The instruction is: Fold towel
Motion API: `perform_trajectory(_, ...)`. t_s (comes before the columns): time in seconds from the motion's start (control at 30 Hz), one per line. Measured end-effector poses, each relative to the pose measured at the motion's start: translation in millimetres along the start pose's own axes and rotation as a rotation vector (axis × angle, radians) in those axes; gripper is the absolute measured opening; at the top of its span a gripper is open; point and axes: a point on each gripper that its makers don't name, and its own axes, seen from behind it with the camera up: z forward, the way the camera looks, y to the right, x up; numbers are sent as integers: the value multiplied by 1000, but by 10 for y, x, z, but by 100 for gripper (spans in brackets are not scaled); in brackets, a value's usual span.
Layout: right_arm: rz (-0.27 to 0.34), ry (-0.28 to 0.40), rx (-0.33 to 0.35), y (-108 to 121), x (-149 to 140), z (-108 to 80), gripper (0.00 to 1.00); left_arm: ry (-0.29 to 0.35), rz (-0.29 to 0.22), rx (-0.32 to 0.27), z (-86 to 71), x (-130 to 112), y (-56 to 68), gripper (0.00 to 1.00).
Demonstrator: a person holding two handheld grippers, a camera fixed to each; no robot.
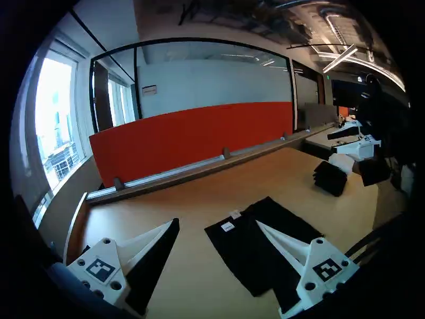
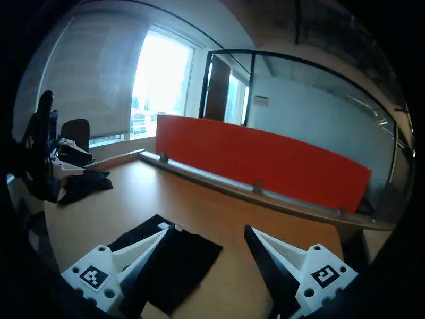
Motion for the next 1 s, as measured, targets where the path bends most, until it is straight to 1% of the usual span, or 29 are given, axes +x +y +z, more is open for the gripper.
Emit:
perform_trajectory(0.23,-28,-66,58,-163,-281,27,100,-46,26,-58,45,-222,190,96)
perform_trajectory(0.37,-34,-98,78,-224,-446,39,100,-72,39,-80,65,-377,266,96)
perform_trajectory(0.7,-34,-170,112,-371,-937,87,100,-141,57,-132,132,-851,469,96)
perform_trajectory(1.0,-26,-242,151,-556,-1442,180,100,-195,56,-182,227,-1250,653,96)
